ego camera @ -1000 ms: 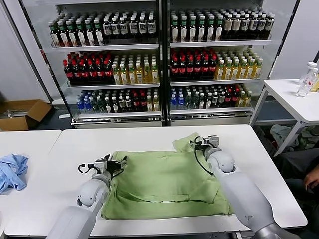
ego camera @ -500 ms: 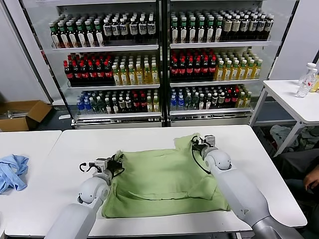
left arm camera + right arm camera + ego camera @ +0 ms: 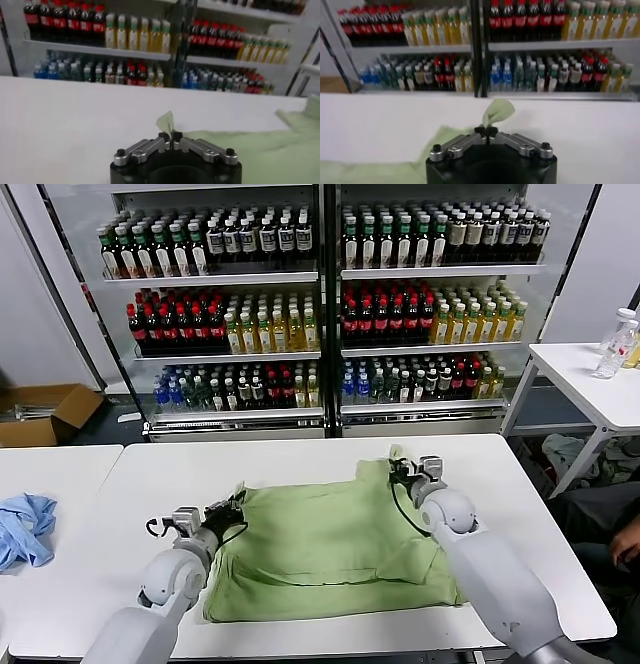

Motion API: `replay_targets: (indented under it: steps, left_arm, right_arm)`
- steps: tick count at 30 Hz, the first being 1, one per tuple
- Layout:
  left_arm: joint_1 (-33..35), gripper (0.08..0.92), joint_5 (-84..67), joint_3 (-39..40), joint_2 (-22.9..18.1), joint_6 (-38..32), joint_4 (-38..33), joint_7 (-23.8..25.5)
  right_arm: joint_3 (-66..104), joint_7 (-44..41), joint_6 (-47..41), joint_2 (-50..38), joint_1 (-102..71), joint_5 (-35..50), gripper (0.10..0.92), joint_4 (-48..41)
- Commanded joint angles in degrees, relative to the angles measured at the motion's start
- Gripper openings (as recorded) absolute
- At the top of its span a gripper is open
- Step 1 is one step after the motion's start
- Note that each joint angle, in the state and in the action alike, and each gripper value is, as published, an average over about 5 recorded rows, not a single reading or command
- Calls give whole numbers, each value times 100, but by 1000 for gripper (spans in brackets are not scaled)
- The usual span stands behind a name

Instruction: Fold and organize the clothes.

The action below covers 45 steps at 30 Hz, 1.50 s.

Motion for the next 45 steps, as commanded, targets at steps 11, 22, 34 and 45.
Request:
replay_targets:
  steps: [11,22,34,45]
  left_arm:
    - [2077,87,-491,-918,412,109,-2513,135]
    - [2590,87,154,-689,522,253,-2502,203]
    - [2746,288,1542,-599,-22,-193,-2363,-485]
    - [2793,600,2388,-362,-900,110,-1659,-1097]
  right_arm:
    - [1950,232,37,-817,-3266,107,106,3557]
    - [2499,406,-132,-322,-5061,-663,106,3939]
    - [2324,386,-209,-141,-5046,-1178,353,3946]
    - [2348,347,-161,-148,-5250,-1322,674,4093]
